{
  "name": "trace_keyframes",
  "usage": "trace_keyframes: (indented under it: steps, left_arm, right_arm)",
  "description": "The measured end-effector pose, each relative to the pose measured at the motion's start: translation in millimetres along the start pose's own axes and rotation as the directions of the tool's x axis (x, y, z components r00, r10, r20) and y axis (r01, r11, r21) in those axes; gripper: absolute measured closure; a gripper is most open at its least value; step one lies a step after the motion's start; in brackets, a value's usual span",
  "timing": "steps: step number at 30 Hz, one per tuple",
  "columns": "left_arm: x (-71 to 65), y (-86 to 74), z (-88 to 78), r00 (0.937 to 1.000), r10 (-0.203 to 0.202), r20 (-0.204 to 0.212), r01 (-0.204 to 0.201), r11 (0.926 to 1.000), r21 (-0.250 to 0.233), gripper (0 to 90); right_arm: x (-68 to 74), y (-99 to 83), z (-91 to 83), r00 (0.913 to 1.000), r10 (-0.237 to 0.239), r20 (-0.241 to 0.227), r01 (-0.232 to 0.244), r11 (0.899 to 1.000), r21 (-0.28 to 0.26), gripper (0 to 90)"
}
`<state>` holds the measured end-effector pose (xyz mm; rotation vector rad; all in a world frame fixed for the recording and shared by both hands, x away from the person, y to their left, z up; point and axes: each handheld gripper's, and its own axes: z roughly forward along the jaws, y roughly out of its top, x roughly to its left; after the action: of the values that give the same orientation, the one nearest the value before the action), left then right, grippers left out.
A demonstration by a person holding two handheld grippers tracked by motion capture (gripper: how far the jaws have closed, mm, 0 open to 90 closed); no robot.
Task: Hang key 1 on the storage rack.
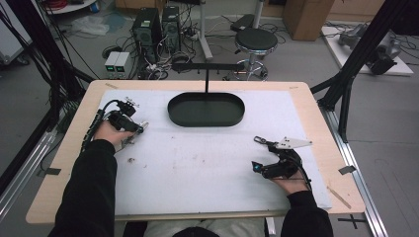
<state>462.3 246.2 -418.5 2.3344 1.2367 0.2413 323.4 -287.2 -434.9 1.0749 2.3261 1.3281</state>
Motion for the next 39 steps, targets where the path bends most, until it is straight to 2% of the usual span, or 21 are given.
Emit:
trace_keyframes:
  steps: [3,4,5,7,8,9,10,12,13,14,17,18,19,20,21,25,29,32,35,37,39]
  left_arm:
    - [-2.1,0.8,-6.9,0.9999,0.012,0.003,-0.012,0.9994,-0.032,74.4]
    - [-3.0,1.5,-16.4,0.9997,0.014,-0.020,-0.015,0.9973,-0.072,74.4]
    - [-3.0,1.5,-16.4,0.9997,0.014,-0.020,-0.015,0.9973,-0.072,74.4]
    - [-3.2,0.8,-27.9,0.9996,0.023,-0.017,-0.024,0.9917,-0.126,74.4]
    - [-2.9,0.6,-36.3,0.9998,0.019,-0.008,-0.020,0.9857,-0.167,74.4]
    - [-3.1,0.2,-47.9,0.9998,0.016,-0.007,-0.018,0.9749,-0.222,74.5]
    - [-3.1,0.2,-47.9,0.9998,0.016,-0.007,-0.018,0.9749,-0.222,74.5]
    - [-3.3,-0.9,-62.2,0.9998,0.018,0.001,-0.017,0.9573,-0.289,74.5]
    - [-3.6,-1.4,-66.7,0.9997,0.021,-0.012,-0.023,0.9508,-0.309,74.4]
    - [-4.4,-2.5,-74.1,0.9991,0.023,-0.035,-0.034,0.9397,-0.340,74.4]
    - [-5.9,-2.5,-91.5,0.9996,0.026,-0.009,-0.028,0.9124,-0.408,74.5]
    - [-8.0,-0.7,-102.0,0.9992,0.037,0.014,-0.027,0.8916,-0.452,74.5]
    - [-8.0,-0.7,-102.0,0.9992,0.037,0.014,-0.027,0.8916,-0.452,74.5]
    - [-9.5,1.5,-109.1,0.9987,0.047,0.020,-0.032,0.8784,-0.477,74.5]
    - [-11.2,3.8,-114.1,0.9985,0.052,0.018,-0.037,0.8690,-0.493,74.5]
    - [-17.6,13.9,-130.3,0.9971,0.074,0.016,-0.054,0.8423,-0.536,74.6]
    - [-28.1,23.9,-138.3,0.9960,0.089,-0.004,-0.076,0.8258,-0.559,74.6]
    - [-34.7,31.3,-140.9,0.9951,0.097,-0.017,-0.090,0.8271,-0.555,74.6]
    - [-39.1,38.6,-144.4,0.9953,0.095,-0.022,-0.091,0.8231,-0.561,74.6]
    - [-41.2,43.1,-146.9,0.9955,0.094,-0.017,-0.086,0.8149,-0.573,74.5]
    - [-43.5,48.4,-148.2,0.9955,0.095,-0.008,-0.081,0.8025,-0.591,74.6]
  right_arm:
    - [-0.8,0.1,-0.3,1.0000,-0.002,-0.003,0.002,1.000,-0.006,0.9]
    - [-1.1,0.1,-0.1,1.0000,-0.005,-0.003,0.005,1.000,-0.008,0.9]
    - [-0.9,0.1,0.0,1.0000,-0.002,-0.003,0.002,1.000,-0.006,0.9]
    - [-1.1,0.1,0.5,0.9999,-0.003,-0.010,0.003,1.000,-0.003,0.8]
    - [-1.1,0.1,0.5,0.9999,-0.003,-0.010,0.003,1.000,-0.003,0.8]
    - [-1.0,0.2,0.6,0.9999,-0.005,-0.010,0.005,1.000,-0.004,0.8]
    - [-1.0,0.2,0.6,0.9999,-0.005,-0.010,0.005,1.000,-0.004,0.8]
    - [-1.1,0.5,0.5,0.9999,-0.005,-0.012,0.005,1.000,-0.007,0.8]
    - [-0.8,1.0,0.3,0.9999,-0.003,-0.014,0.002,1.000,-0.010,0.8]
    - [-0.8,1.0,0.3,0.9999,-0.003,-0.014,0.002,1.000,-0.010,0.8]
    - [-0.3,1.9,1.0,0.9997,-0.009,-0.021,0.009,1.000,-0.013,0.8]
    - [-0.2,2.2,1.9,0.9996,-0.010,-0.028,0.009,1.000,-0.010,0.8]
    - [-0.2,2.2,1.9,0.9996,-0.010,-0.028,0.009,1.000,-0.010,0.8]
    - [-0.5,2.2,2.3,0.9995,-0.011,-0.028,0.011,1.000,-0.009,0.8]
    - [-0.6,2.2,2.7,0.9995,-0.008,-0.029,0.008,1.000,-0.006,0.9]
    - [-0.8,2.3,1.8,0.9995,-0.008,-0.030,0.008,1.000,-0.013,0.8]
    - [-1.4,2.4,1.0,0.9995,-0.003,-0.033,0.002,1.000,-0.020,0.9]
    - [-1.2,2.5,1.4,0.9993,-0.002,-0.036,0.002,1.000,-0.021,0.8]
    - [-0.7,2.8,0.2,0.9991,-0.004,-0.041,0.002,1.000,-0.028,0.8]
    - [-0.7,3.0,-0.5,0.9991,-0.010,-0.041,0.008,0.999,-0.037,0.9]
    - [-1.7,3.0,-1.0,0.9989,0.001,-0.047,-0.003,0.999,-0.041,0.8]
